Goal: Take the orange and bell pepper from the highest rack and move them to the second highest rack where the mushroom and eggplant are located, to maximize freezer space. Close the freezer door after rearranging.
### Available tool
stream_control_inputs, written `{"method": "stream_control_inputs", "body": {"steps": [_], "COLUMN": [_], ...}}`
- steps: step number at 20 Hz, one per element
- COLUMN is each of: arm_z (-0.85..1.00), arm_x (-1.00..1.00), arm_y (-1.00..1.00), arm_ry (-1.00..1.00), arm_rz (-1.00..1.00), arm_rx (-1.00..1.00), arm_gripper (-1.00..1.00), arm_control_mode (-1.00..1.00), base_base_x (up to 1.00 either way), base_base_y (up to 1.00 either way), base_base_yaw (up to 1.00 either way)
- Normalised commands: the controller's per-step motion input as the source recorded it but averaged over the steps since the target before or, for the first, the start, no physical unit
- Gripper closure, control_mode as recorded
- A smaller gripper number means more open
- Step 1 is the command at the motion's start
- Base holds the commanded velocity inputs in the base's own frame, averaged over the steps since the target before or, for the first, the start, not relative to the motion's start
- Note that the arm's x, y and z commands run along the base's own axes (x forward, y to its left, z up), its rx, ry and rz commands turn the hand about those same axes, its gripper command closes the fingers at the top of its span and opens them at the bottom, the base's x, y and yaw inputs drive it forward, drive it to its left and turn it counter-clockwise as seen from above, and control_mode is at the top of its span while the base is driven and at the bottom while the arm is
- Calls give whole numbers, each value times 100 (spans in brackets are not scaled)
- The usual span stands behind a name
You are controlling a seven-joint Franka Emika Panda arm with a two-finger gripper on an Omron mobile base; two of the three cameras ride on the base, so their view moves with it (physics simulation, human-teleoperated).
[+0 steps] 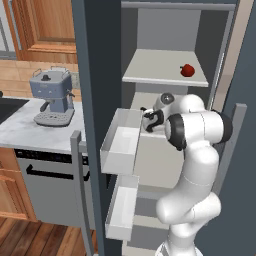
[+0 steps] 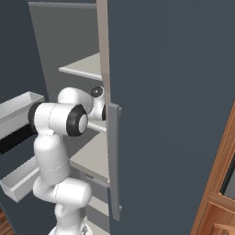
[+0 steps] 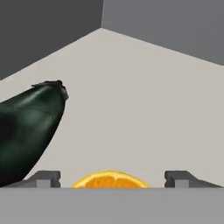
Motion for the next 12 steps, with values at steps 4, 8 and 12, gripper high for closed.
{"method": "stream_control_inputs", "body": {"steps": [4, 8, 12], "arm_z": [1, 25, 62], "arm_x": [-26, -60, -72], "arm_y": [0, 9, 16], "arm_ry": [-20, -24, -10], "arm_rz": [1, 0, -6], "arm_rx": [0, 0, 0], "arm_gripper": [-100, -100, -100], "arm_control_mode": [-100, -100, -100], "base_base_x": [0, 0, 0], "base_base_y": [0, 0, 0], "base_base_yaw": [0, 0, 0]}}
